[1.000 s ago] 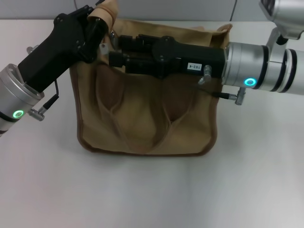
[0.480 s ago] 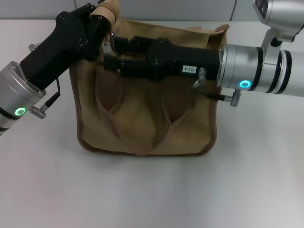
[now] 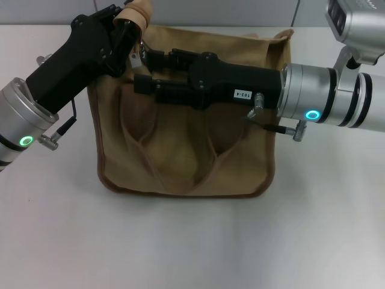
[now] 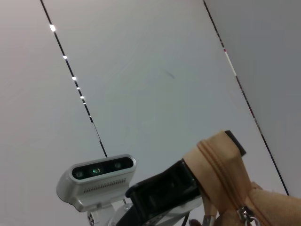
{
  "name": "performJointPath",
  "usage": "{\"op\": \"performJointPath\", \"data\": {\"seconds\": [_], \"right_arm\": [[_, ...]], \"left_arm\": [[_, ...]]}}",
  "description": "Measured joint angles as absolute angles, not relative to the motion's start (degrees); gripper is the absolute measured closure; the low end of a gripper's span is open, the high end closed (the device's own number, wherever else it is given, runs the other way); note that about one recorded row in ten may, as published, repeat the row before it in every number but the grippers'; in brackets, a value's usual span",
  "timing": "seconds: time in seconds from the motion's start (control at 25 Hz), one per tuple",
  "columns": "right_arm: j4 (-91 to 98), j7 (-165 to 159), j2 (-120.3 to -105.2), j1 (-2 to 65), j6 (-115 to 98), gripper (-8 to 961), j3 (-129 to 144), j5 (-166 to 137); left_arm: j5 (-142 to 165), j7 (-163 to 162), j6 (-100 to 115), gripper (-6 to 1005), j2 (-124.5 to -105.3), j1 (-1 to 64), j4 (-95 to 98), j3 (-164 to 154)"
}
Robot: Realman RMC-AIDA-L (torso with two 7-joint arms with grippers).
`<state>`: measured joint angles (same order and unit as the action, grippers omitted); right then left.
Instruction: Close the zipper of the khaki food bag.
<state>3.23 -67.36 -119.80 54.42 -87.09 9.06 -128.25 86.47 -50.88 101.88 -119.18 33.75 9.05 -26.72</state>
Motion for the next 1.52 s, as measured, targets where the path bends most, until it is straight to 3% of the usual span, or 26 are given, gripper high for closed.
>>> {"op": "performJointPath", "data": {"seconds": [0.48,0.68,1.52], "right_arm": [[2.97,-67.18,-119.79,54.43,-87.33,259,9.05,-128.08],[2.90,-66.98,-119.79,54.63,-86.93,364,9.05,-127.76],[1.58,-65.27,-119.80,55.01,-84.98,416,9.46,-126.79]], "left_arm": [[86.48,-50.85,101.46,979,-119.18,33.75,9.06,-26.72],[86.48,-51.02,101.41,979,-119.18,33.77,9.01,-26.72],[86.48,-50.71,101.24,979,-119.18,33.80,8.79,-26.52]]}}
